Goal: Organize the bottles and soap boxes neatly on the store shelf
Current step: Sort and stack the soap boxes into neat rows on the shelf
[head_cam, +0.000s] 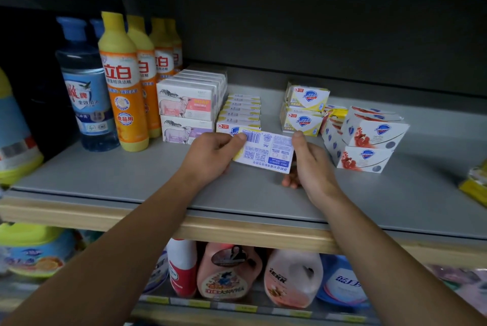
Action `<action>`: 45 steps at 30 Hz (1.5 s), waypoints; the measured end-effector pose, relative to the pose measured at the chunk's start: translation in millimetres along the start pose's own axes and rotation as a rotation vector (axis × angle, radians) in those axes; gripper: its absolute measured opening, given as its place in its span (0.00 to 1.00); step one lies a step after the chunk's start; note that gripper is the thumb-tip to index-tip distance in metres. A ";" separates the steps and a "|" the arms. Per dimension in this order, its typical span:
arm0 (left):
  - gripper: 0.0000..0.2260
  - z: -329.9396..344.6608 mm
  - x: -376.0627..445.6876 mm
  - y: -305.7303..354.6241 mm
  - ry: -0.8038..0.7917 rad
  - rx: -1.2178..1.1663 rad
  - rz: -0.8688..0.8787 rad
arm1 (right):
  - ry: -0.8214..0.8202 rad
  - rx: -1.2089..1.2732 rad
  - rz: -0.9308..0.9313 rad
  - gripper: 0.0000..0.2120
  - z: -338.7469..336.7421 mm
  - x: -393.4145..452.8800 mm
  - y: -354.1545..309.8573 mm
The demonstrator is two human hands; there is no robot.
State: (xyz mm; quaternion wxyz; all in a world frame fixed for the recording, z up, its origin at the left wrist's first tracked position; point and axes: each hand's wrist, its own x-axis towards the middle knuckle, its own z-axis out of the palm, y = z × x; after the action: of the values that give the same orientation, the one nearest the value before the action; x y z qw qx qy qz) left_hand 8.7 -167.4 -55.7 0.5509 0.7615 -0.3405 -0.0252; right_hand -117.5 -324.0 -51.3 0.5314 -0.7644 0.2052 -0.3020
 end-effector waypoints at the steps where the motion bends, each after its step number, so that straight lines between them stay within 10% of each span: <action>1: 0.25 -0.7 -0.1 0.5 0.006 0.004 0.008 | 0.005 0.012 -0.019 0.23 0.2 -0.8 -0.1; 8: 0.11 -3.1 -3.1 12.0 -0.047 -0.388 -0.017 | 0.054 0.012 -0.248 0.06 -0.5 -1.0 -2.2; 14: 0.17 -5.1 -0.4 11.5 -0.028 -0.560 -0.156 | -0.031 -0.371 -0.768 0.20 6.9 -5.5 0.5; 20: 0.15 -5.8 -1.7 8.5 -0.078 -0.584 -0.089 | -0.071 -0.321 -0.559 0.30 7.5 -3.2 3.3; 24: 0.16 -4.4 -1.4 7.1 -0.114 -0.589 -0.007 | 0.015 -0.230 -0.387 0.18 3.2 3.5 8.6; 36: 0.10 -6.0 1.7 2.8 -0.151 -0.720 0.029 | 0.023 -0.390 -0.644 0.22 3.8 -4.7 -0.7; 45: 0.08 6.0 0.7 1.4 0.005 -0.101 0.063 | 0.045 -0.361 -0.483 0.12 -2.2 2.6 7.8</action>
State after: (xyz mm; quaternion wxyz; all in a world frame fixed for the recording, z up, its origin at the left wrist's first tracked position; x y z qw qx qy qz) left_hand 6.1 -172.9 -56.7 0.5901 0.7215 -0.3614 -0.0231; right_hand -117.1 -329.9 -57.5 0.2952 -0.8662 0.0796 -0.3953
